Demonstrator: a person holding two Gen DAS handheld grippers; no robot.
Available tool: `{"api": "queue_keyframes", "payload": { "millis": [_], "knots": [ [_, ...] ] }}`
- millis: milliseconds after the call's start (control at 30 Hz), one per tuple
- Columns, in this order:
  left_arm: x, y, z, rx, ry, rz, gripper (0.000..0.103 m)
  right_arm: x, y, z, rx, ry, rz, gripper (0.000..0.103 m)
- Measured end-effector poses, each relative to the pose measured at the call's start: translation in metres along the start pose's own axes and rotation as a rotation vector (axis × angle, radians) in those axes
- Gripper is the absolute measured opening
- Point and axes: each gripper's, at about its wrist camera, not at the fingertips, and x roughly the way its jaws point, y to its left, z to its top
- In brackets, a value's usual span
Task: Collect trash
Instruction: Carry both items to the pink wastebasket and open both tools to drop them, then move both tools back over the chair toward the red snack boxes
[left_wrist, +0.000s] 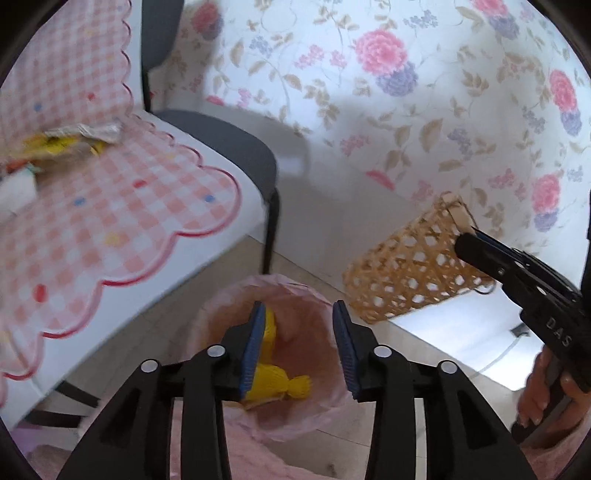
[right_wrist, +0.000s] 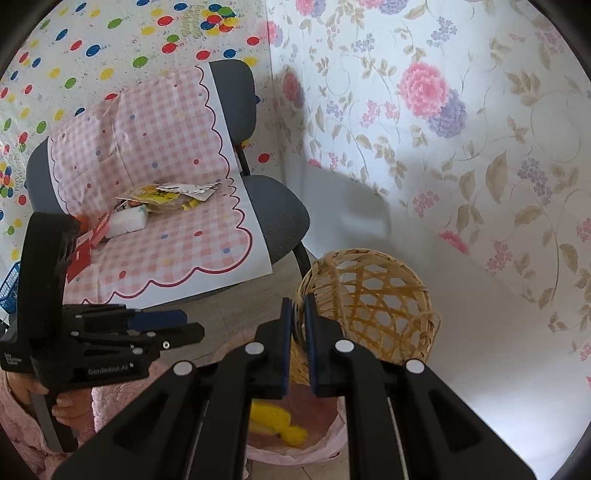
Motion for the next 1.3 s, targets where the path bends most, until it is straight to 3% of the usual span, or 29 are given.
{"api": "queue_keyframes", "payload": {
  "millis": [200,267,300,333,733,833,1000,1100,1167,1233,1300],
  "knots": [
    [-0.015,0.014,0.001,-0.012,-0.029,0.111,0.044,0.019,0.009,-0.006,-0.011,0.04,0.027,0.009],
    [-0.017,0.02,0.0,-0.02,-0.027,0.129,0.044,0.031,0.013,-0.009,-0.009,0.067,0.04,0.02],
    [-0.017,0.023,-0.002,-0.026,-0.025,0.134,0.044,0.037,0.015,-0.01,-0.008,0.081,0.046,0.035],
    [-0.018,0.026,-0.002,-0.033,-0.024,0.139,0.044,0.04,0.017,-0.012,-0.009,0.088,0.052,0.042],
    [-0.048,0.055,-0.017,-0.076,-0.047,0.256,0.044,0.034,0.036,0.004,-0.05,0.067,0.072,0.042],
    [-0.069,0.068,-0.023,-0.109,-0.068,0.317,0.056,0.028,0.048,0.014,-0.063,0.047,0.103,0.042],
    [-0.11,0.098,-0.03,-0.19,-0.12,0.421,0.056,0.031,0.078,0.037,-0.111,0.017,0.165,0.042],
    [-0.134,0.121,-0.035,-0.244,-0.157,0.501,0.069,0.039,0.098,0.052,-0.142,0.012,0.197,0.042],
    [-0.148,0.141,-0.039,-0.293,-0.178,0.55,0.072,0.048,0.114,0.061,-0.167,0.012,0.217,0.043],
    [-0.16,0.159,-0.043,-0.341,-0.187,0.585,0.082,0.056,0.127,0.067,-0.184,0.015,0.236,0.051],
    [-0.169,0.182,-0.047,-0.412,-0.196,0.61,0.084,0.067,0.142,0.073,-0.201,0.019,0.254,0.057]
  ]
}}
